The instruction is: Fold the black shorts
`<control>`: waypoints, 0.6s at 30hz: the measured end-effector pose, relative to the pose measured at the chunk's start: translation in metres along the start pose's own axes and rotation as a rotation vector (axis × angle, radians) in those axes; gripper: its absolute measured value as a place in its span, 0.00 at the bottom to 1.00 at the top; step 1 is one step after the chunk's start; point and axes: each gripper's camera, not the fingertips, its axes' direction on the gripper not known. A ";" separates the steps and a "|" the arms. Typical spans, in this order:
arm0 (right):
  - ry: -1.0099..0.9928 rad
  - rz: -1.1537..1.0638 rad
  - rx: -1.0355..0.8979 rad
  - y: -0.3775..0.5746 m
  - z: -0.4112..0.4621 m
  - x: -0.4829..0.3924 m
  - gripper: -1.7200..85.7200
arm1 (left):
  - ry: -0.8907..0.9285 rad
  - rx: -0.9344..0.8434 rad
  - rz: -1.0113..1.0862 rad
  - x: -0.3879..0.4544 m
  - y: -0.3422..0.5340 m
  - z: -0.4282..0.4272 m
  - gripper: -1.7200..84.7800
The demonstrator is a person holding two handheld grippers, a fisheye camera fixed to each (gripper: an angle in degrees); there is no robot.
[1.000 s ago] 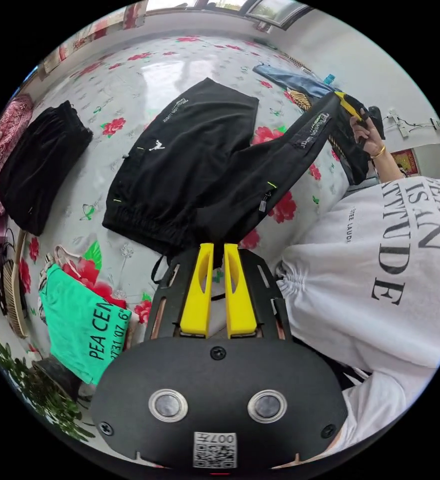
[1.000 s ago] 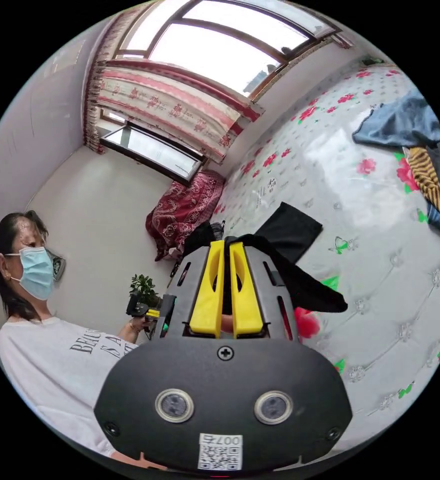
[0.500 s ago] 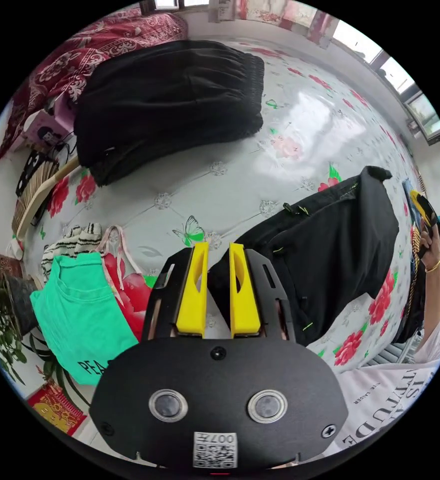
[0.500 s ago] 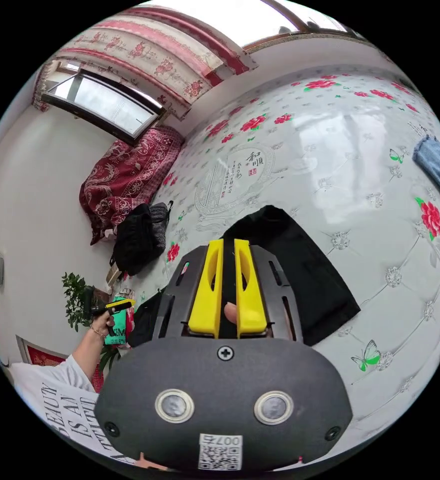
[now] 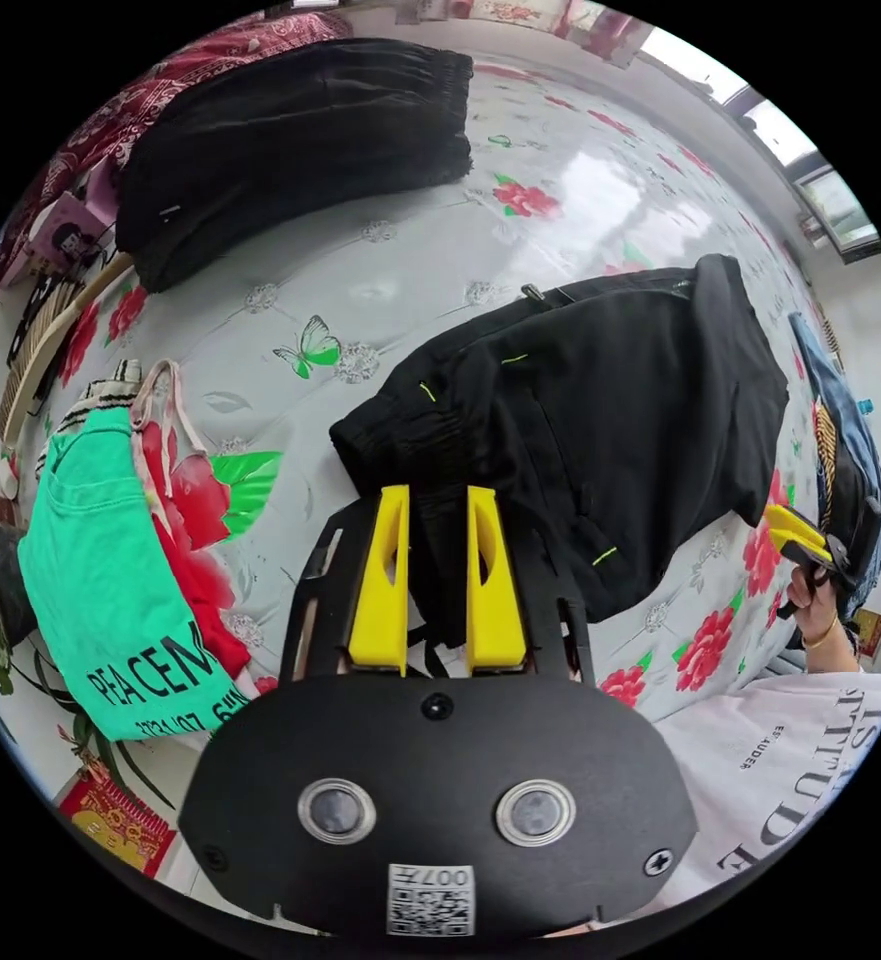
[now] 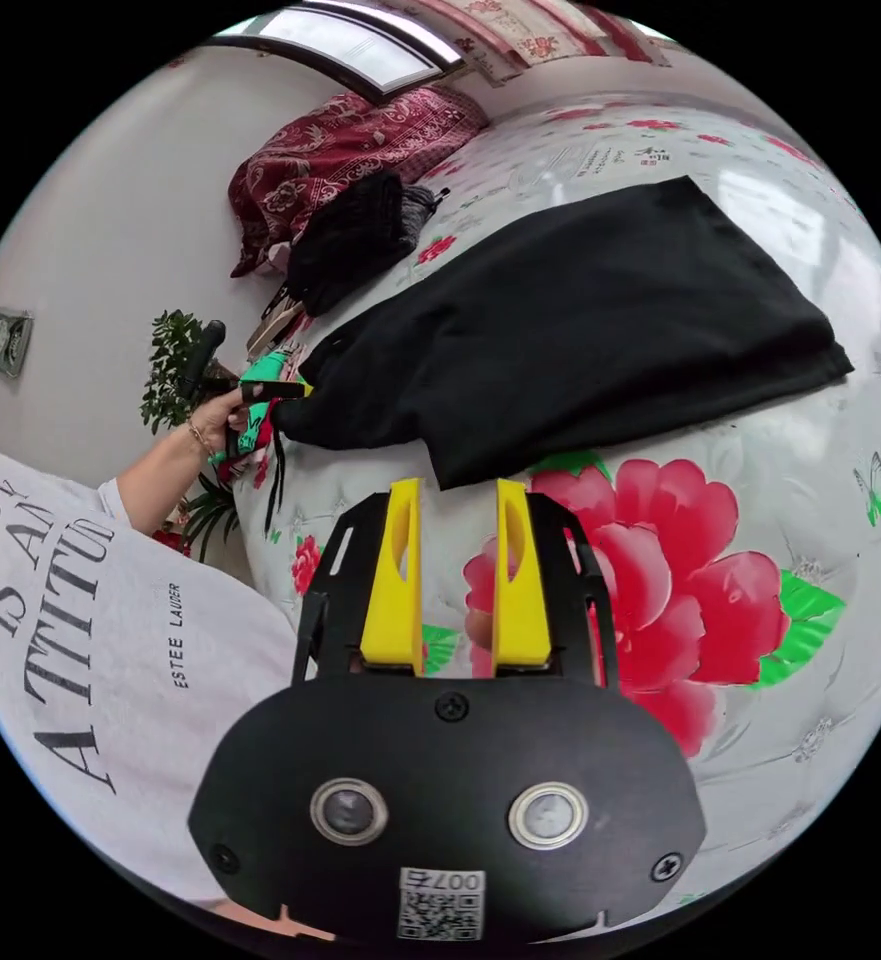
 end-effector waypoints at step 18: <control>0.034 -0.026 -0.079 0.000 0.023 0.013 0.05 | -0.069 0.160 -0.263 -0.002 0.030 0.021 0.05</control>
